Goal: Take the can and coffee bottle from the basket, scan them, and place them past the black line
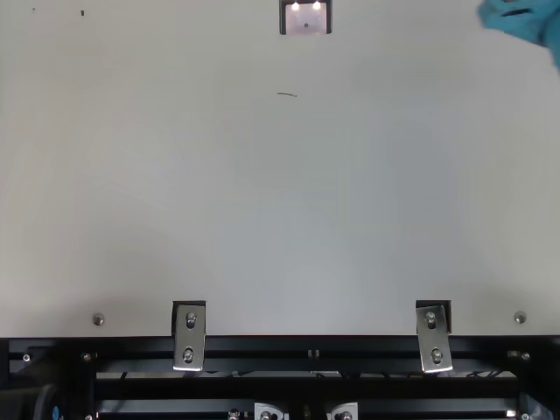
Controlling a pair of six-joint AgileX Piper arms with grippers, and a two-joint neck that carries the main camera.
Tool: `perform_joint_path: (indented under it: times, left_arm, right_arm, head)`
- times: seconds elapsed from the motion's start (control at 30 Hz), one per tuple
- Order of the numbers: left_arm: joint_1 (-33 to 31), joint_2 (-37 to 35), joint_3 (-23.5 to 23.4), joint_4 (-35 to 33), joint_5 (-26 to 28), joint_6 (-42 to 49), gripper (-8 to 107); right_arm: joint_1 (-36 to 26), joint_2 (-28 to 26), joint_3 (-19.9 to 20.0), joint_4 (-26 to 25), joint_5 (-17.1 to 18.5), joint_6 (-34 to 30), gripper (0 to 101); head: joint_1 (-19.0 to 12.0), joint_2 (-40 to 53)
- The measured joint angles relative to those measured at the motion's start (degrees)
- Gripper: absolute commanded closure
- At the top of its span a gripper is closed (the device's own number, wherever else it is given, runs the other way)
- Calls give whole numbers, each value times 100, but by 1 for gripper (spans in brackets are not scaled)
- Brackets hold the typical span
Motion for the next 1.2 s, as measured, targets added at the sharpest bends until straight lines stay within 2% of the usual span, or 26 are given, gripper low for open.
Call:
perform_joint_path:
  times: [0.2,0.47,0.87,1.2]
  left_arm:
    - [0,0,0,0,0,0,9]
    - [0,0,0,0,0,0,9]
    - [0,0,0,0,0,0,9]
    - [0,0,0,0,0,0,9]
  right_arm:
    - [-663,-129,295,227,-144,-416,101]
    - [-1496,-199,674,249,-393,-720,101]
    - [-2658,-214,1248,-213,-754,-1021,101]
    - [-3542,-106,1603,-546,-1128,-1565,101]
  head:
    - [0,0]
    - [0,0]
    - [0,0]
    - [0,0]
